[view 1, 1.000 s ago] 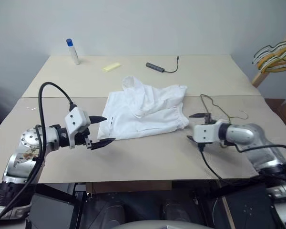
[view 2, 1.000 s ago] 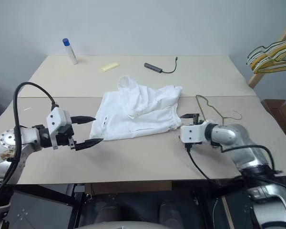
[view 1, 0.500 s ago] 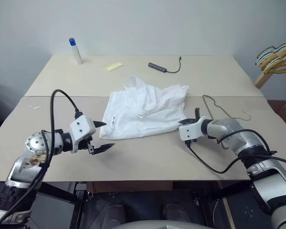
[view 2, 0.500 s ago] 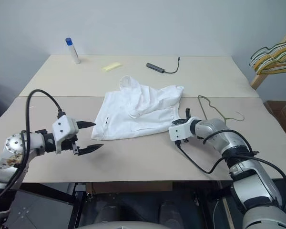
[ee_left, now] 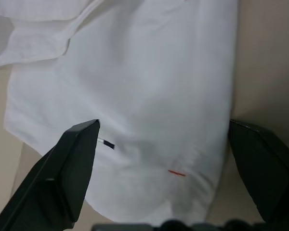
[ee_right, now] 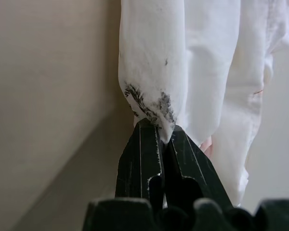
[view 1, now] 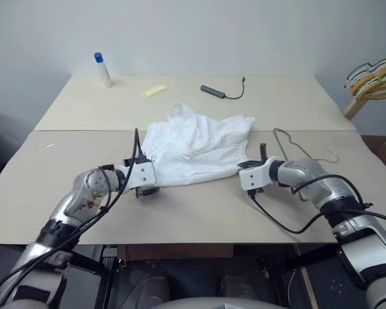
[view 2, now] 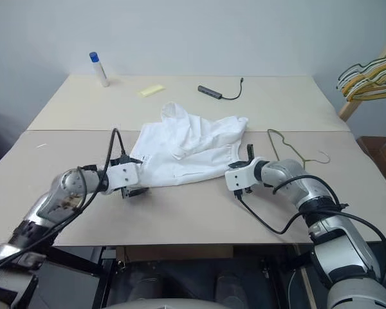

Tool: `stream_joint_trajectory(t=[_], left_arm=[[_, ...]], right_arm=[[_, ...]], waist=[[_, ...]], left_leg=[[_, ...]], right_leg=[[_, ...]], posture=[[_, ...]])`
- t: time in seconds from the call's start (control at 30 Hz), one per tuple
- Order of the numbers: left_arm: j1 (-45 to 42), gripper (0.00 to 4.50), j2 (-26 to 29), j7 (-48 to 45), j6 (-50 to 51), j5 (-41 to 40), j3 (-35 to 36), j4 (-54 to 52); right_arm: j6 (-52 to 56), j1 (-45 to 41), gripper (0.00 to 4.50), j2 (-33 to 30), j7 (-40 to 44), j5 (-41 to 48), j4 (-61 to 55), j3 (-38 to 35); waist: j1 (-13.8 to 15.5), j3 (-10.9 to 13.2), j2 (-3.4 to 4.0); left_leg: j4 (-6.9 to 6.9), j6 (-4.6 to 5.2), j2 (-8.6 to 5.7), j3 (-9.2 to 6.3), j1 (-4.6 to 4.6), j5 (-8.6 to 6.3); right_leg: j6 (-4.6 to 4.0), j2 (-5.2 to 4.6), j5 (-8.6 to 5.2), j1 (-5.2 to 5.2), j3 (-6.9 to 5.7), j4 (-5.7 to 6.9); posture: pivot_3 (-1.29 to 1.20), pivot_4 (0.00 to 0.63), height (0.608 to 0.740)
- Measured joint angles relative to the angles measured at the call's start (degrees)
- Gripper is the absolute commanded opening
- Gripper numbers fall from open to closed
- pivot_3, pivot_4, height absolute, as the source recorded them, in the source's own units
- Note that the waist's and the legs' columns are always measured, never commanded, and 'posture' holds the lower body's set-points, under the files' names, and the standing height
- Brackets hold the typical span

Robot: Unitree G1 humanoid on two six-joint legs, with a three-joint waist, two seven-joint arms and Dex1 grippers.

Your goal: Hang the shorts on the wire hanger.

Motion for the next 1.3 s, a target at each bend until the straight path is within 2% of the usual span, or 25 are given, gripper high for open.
stream_joint_trajectory(t=[0.17, 0.33, 0.53, 0.67, 0.87, 0.97, 1.03, 1.13, 1.27, 1.3], left_arm=[[-6.0, 3.42, -2.1, 2.3, -2.3, 4.5, -2.9, 9.4], [-8.7, 1.88, -2.7, 3.6, -4.8, 6.8, -3.9, 16.0], [-7.8, 0.02, -1.8, 3.3, -5.8, 6.9, -3.4, 17.5], [-1.7, 0.02, 3.4, -3.0, -4.7, 2.7, -1.0, 8.4], [11.2, 0.02, 17.7, -18.5, -3.2, -10.7, 6.5, -13.2], [15.2, 0.02, 21.6, -23.3, -3.2, -16.6, 10.4, -18.9], [14.8, 0.02, 21.3, -23.9, -1.7, -18.7, 11.3, -19.4], [7.3, 0.02, 15.3, -20.2, 2.4, -18.0, 11.1, -15.1], [-10.5, 0.02, 6.2, -13.6, 6.5, -15.0, 9.7, -1.4], [-18.3, 0.02, 2.7, -9.6, 5.9, -12.9, 8.9, 7.4]], right_arm=[[0.7, 0.2, 0.00, 0.0, 0.3, 1.6, -2.4, -0.6], [1.6, 1.3, 0.00, -1.3, 1.0, 1.8, -5.2, -1.4], [2.4, 4.4, 0.00, -3.3, 1.7, 3.1, -9.4, -2.8], [2.0, 7.2, 0.00, -5.9, 4.2, 6.8, -15.4, -4.2], [-4.0, 12.6, 0.00, -15.5, 15.2, 21.8, -26.3, -5.7], [-4.0, 13.1, 0.00, -18.4, 21.4, 29.2, -29.1, -6.4], [-2.4, 10.9, 0.00, -17.8, 23.2, 31.2, -28.0, -6.9], [2.3, 2.5, 0.00, -11.6, 21.3, 30.7, -21.4, -8.3], [6.5, -11.6, 0.00, -0.2, 9.6, 24.6, -7.6, -9.1], [7.1, -16.3, 0.00, 2.7, 3.7, 21.5, -1.1, -9.0]], waist=[[-0.2, -0.5, 0.26], [-0.7, -0.7, 0.39], [-1.6, -0.7, 0.38], [-2.7, -0.7, 0.39], [-2.9, -0.7, 0.37], [-2.6, -0.7, 0.37], [-2.2, -0.7, 0.37], [-1.8, -0.7, 0.36], [-1.6, -0.7, 0.32], [-1.3, -0.7, 0.32]], left_leg=[[0.00, 0.00, 0.00, -0.01, 0.06, 0.00], [0.00, 0.00, 0.00, -0.01, 0.06, 0.00], [-0.01, 0.00, 0.00, -0.02, 0.02, 0.00], [-0.02, 0.01, 0.01, 0.00, -0.04, -0.01], [0.01, 0.17, 0.02, 0.08, 0.04, -0.12], [0.01, 0.18, 0.02, 0.09, 0.12, -0.12], [0.01, 0.18, 0.02, 0.09, 0.15, -0.12], [0.09, 0.16, 0.03, 0.03, 0.14, -0.08], [0.18, 0.02, 0.03, -0.09, -0.12, 0.02], [0.32, -0.04, 0.02, -0.13, -0.17, 0.06]], right_leg=[[0.00, 0.01, 0.00, 0.04, 0.00, 0.04], [0.00, 0.01, 0.00, 0.03, 0.00, 0.04], [0.01, 0.01, 0.00, -0.01, 0.00, 0.03], [0.02, 0.00, -0.01, -0.09, 0.07, 0.01], [0.08, -0.08, -0.02, 0.01, 0.11, -0.03], [0.08, -0.08, -0.03, 0.05, 0.12, 0.00], [0.06, -0.06, -0.01, 0.06, 0.11, 0.02], [0.02, 0.06, 0.07, 0.05, 0.11, 0.09], [0.02, 0.08, 0.12, -0.08, -0.04, 0.11], [0.03, 0.05, 0.12, -0.07, -0.12, 0.17]], posture=[[0.02, 0.000, 0.740], [0.00, 0.000, 0.740], [-0.01, 0.000, 0.740], [-0.01, 0.000, 0.740], [0.00, 0.000, 0.740], [0.01, 0.000, 0.740], [0.02, 0.000, 0.740], [0.02, 0.000, 0.740], [0.04, 0.000, 0.740], [0.05, 0.000, 0.740]])
